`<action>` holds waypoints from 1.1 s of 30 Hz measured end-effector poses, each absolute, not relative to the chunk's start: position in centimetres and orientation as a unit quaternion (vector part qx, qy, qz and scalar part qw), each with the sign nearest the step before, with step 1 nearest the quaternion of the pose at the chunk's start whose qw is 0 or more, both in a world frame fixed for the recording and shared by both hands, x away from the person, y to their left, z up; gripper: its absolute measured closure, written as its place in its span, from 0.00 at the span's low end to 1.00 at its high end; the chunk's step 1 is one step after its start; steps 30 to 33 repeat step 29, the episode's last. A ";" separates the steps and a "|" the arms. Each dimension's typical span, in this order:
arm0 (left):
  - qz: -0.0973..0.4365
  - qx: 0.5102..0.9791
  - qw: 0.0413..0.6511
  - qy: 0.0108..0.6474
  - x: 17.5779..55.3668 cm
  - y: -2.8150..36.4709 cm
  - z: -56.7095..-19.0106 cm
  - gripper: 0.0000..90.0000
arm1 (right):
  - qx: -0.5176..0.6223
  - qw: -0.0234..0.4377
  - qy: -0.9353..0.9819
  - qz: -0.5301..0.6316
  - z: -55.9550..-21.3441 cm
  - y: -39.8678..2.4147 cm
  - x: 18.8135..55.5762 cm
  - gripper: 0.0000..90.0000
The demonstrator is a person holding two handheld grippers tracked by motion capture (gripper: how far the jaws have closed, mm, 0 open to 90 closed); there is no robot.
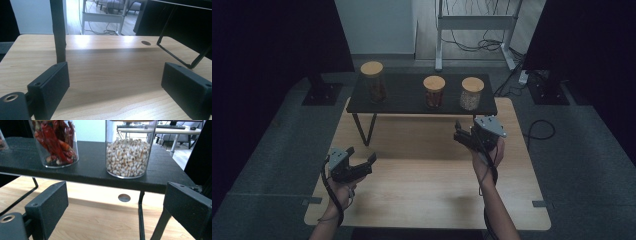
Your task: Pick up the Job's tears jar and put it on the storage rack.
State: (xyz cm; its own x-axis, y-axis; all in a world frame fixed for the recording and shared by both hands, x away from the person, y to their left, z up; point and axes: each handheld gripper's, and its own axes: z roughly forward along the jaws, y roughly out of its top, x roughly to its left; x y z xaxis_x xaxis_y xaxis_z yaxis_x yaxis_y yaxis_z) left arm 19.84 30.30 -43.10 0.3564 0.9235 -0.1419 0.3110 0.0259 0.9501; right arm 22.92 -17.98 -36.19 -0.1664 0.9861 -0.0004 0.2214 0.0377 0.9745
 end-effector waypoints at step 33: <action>0.287 0.636 0.522 0.490 20.2 30.2 -43.3 0.08 | 0.500 0.374 0.611 0.487 -39.3 -19.1 19.4 0.06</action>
